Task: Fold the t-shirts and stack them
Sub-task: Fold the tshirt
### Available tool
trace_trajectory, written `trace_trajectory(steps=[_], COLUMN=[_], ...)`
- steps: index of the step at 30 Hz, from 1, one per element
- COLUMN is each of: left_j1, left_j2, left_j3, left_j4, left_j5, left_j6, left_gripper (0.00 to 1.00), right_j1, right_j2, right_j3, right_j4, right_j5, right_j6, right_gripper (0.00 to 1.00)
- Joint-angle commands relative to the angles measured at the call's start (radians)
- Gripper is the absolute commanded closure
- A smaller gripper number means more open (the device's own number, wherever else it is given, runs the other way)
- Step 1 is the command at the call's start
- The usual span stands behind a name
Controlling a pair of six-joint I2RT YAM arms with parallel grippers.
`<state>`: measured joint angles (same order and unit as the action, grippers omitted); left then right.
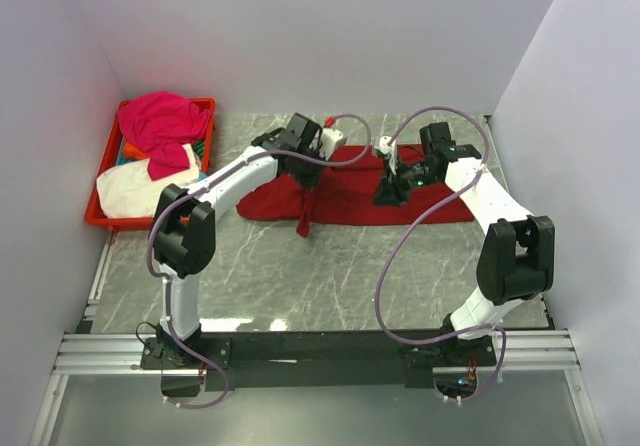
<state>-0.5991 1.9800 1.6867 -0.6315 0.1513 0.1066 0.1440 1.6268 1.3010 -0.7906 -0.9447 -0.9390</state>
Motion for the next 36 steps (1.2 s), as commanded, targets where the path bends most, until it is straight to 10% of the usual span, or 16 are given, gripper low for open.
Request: trace_trajectory(steps=[1,22,31,34,36], left_j1=[-0.005,0.012,0.116,0.134,0.139], left_j2=[0.016,0.131,0.028,-0.078,-0.137], left_j3=[0.099,0.199,0.119,0.003,-0.119], left_j4=[-0.039,-0.056,-0.002,0.035,0.073], left_j5=[-0.019,-0.029,0.099,0.062,-0.005], left_j6=[0.083,0.137,-0.021,-0.001,0.033], left_gripper=[0.99,0.96,0.59,0.57,0.57], right_j1=[-0.011,-0.031,-0.011,0.020,0.078], right_j2=[-0.050,-0.042,-0.041,-0.059,-0.096], right_j3=[0.003,0.000,-0.026,-0.071,-0.110], right_j4=[-0.004,-0.013,-0.022,-0.021,-0.016], right_j5=[-0.029,-0.039,-0.049,-0.042,-0.026], right_j6=[0.000,-0.009,-0.067,-0.134,-0.220], right_gripper=[0.61,0.61,0.61,0.55,0.34])
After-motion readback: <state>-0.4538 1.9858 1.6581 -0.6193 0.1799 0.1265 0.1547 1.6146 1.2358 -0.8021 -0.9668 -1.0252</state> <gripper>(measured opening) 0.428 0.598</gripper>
